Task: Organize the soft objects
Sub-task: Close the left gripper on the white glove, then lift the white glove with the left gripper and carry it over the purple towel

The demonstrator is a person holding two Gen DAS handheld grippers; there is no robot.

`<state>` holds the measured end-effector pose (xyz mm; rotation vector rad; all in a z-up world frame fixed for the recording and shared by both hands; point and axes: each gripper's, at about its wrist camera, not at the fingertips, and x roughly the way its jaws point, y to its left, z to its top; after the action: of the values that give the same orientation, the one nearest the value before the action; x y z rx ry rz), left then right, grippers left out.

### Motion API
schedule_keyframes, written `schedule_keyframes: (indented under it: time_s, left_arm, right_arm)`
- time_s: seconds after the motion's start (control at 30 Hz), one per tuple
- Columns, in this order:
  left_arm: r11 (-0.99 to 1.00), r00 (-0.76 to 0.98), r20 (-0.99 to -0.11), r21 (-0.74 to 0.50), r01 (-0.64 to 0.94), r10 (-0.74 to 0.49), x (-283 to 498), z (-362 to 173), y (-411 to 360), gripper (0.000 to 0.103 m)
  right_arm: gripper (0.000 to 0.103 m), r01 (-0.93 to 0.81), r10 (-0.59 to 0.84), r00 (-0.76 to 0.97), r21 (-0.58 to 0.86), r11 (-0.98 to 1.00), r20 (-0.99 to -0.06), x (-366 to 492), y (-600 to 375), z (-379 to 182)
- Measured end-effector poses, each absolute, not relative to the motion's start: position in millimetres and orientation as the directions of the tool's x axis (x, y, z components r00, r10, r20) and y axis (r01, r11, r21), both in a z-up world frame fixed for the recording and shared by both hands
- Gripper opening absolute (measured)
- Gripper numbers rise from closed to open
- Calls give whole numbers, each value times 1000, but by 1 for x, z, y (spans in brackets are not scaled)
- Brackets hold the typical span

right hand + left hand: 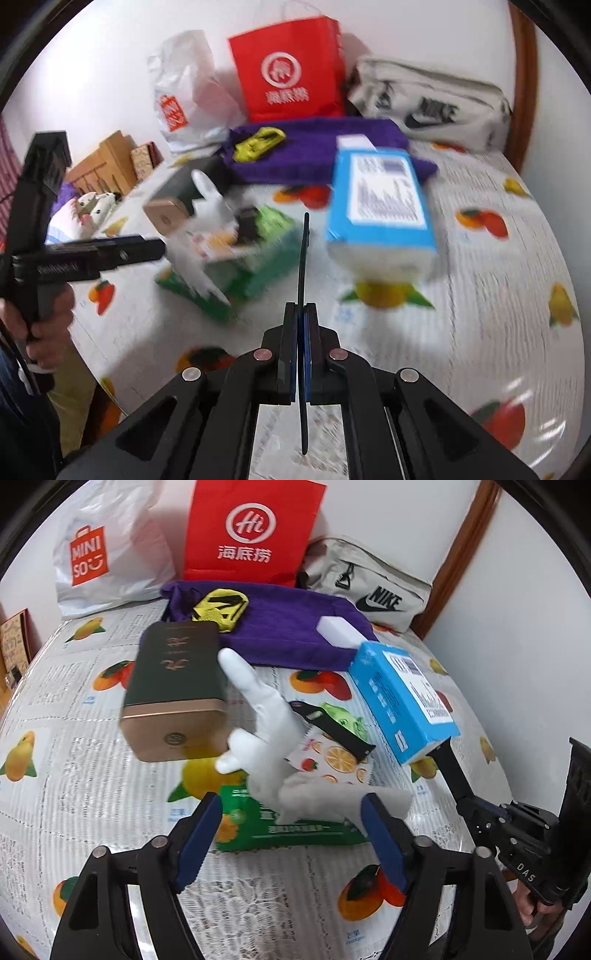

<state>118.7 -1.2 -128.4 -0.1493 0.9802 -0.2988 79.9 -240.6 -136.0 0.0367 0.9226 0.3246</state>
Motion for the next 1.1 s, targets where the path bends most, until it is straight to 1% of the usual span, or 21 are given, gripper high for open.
schedule_keyframes:
  time_s: [0.07, 0.17, 0.23, 0.3, 0.33, 0.37, 0.4, 0.43, 0.5, 0.7, 0.93, 1.1]
  left_arm:
    - [949, 514, -799, -251, 189, -313, 120, -130, -6, 71]
    - [948, 509, -801, -245, 201, -315, 123, -132, -12, 64]
    - [948, 504, -805, -241, 208, -315, 125, -134, -16, 62]
    - [947, 494, -810, -238, 216, -316, 127, -137, -19, 54]
    - [946, 489, -811, -240, 219, -320, 128, -139, -20, 52]
    - [945, 487, -812, -242, 221, -322, 129, -140, -22, 48]
    - [945, 484, -813, -242, 222, -322, 129, -141, -22, 41]
    - [946, 481, -817, -238, 221, -318, 129, -142, -23, 39]
    - [945, 484, -815, -232, 231, -318, 127, -142, -24, 31]
    - [954, 518, -804, -206, 217, -291, 115, -134, -12, 30]
    - [974, 542, -809, -194, 114, -225, 99, -133, 23, 30]
    - [977, 549, -810, -201, 67, -204, 89, -135, 42, 30]
  right_arm:
    - [3, -239, 279, 554, 171, 956, -784, 78, -249, -144]
    - [3, -227, 273, 552, 173, 958, -788, 77, -254, -150]
    - [3, -226, 272, 553, 173, 959, -788, 77, -256, -153]
    - [3, -227, 274, 553, 174, 958, -787, 77, -256, -156]
    - [3, -226, 273, 552, 173, 959, -788, 77, -256, -157]
    - [3, -226, 271, 550, 171, 959, -790, 78, -256, -159]
    - [3, -227, 270, 549, 170, 959, -791, 78, -255, -160]
    - [3, -226, 269, 548, 169, 959, -792, 77, -256, -161]
    - [3, -222, 266, 545, 169, 960, -795, 77, -257, -163]
    - [3, -197, 250, 548, 168, 966, -798, 76, -260, -166]
    - [3, -156, 186, 542, 119, 981, -820, 74, -261, -171]
    - [3, -142, 178, 538, 119, 983, -824, 72, -262, -171]
